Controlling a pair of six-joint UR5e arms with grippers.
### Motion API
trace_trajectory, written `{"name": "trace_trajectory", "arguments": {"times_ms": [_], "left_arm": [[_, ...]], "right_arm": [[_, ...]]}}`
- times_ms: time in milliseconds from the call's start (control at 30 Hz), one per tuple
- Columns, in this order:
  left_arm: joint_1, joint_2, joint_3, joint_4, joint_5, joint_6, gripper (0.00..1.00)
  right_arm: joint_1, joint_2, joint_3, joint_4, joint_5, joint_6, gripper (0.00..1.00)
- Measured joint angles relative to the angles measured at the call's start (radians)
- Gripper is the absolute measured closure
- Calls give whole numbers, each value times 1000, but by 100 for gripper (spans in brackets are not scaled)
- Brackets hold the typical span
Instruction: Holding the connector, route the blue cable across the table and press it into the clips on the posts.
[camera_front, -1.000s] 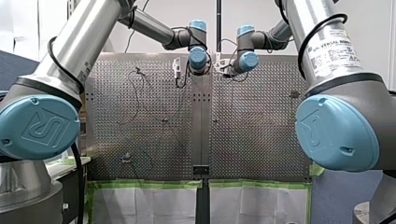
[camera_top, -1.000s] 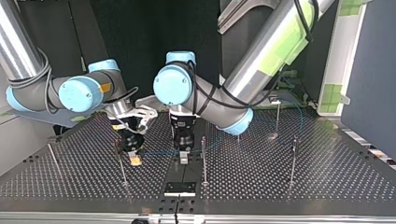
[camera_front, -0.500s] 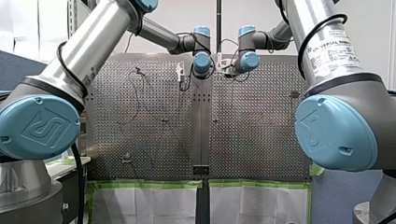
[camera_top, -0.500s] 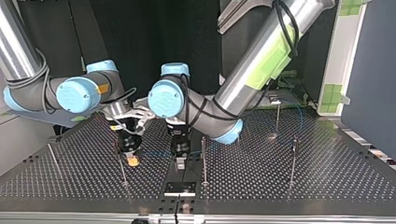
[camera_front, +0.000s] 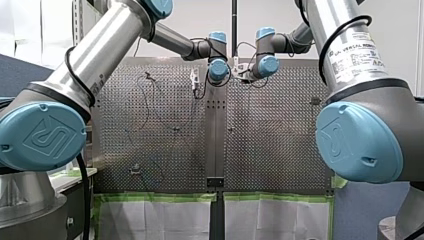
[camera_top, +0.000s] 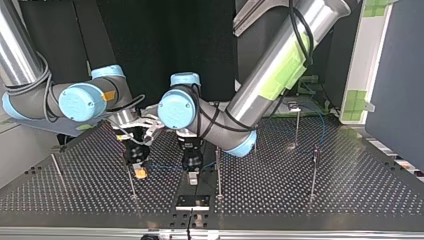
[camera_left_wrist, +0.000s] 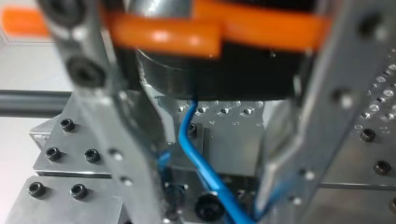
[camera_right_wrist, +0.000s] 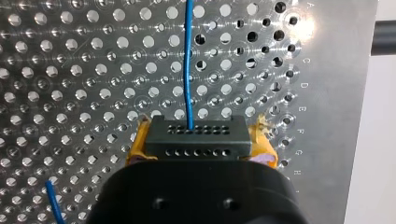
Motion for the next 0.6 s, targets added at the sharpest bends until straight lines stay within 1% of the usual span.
{"name": "trace_trajectory", "arguments": {"times_ms": [33, 67, 100, 167, 200, 233, 433, 600], "left_arm": [[-1, 0, 0, 1, -5, 2, 44], [-3, 0, 0, 2, -10, 5, 57], [-4, 0, 0, 3, -14, 6, 57], [-7, 0, 0, 4, -21, 9, 96], [-8, 0, 0, 5, -23, 9, 96], [-8, 0, 0, 5, -24, 9, 100], [-10, 0, 0, 3, -26, -1, 100], [-13, 0, -1, -17, -26, -22, 100]], "right_arm": [[0, 0, 0, 0, 0, 0, 100], [0, 0, 0, 0, 0, 0, 100], [0, 0, 0, 0, 0, 0, 100], [0, 0, 0, 0, 0, 0, 100], [0, 0, 0, 0, 0, 0, 100], [0, 0, -1, 0, 0, 0, 100], [0, 0, -1, 0, 0, 0, 100], [0, 0, -1, 1, 0, 0, 100]]}}
